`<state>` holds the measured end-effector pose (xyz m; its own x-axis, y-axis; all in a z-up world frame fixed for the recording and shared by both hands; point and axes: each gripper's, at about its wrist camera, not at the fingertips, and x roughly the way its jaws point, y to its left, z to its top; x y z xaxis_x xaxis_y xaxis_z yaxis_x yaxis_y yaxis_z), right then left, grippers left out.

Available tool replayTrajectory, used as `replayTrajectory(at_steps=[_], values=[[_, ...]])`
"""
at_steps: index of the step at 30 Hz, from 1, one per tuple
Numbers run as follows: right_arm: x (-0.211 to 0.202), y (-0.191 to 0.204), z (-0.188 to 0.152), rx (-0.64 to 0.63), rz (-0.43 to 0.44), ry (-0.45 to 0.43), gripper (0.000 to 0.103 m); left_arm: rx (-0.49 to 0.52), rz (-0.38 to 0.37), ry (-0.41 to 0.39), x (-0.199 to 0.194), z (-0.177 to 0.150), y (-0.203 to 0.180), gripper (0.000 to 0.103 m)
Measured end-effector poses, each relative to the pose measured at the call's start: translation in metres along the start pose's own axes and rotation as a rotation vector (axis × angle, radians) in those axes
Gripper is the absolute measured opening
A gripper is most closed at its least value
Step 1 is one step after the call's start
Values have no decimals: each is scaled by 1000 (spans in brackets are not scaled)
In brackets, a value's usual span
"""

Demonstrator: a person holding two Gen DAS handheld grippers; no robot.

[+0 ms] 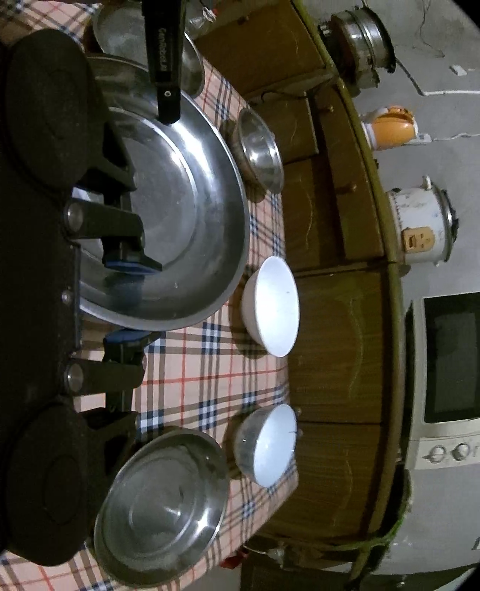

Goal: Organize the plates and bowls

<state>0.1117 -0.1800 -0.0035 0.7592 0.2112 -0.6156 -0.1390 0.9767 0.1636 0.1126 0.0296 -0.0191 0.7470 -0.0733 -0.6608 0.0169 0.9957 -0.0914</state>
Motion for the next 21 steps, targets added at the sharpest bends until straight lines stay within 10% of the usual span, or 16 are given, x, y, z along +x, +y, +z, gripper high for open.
replayTrajectory(at_steps=[21], values=[[-107, 8, -18, -29, -19, -110, 38, 35, 1, -90, -84, -30, -24, 24]])
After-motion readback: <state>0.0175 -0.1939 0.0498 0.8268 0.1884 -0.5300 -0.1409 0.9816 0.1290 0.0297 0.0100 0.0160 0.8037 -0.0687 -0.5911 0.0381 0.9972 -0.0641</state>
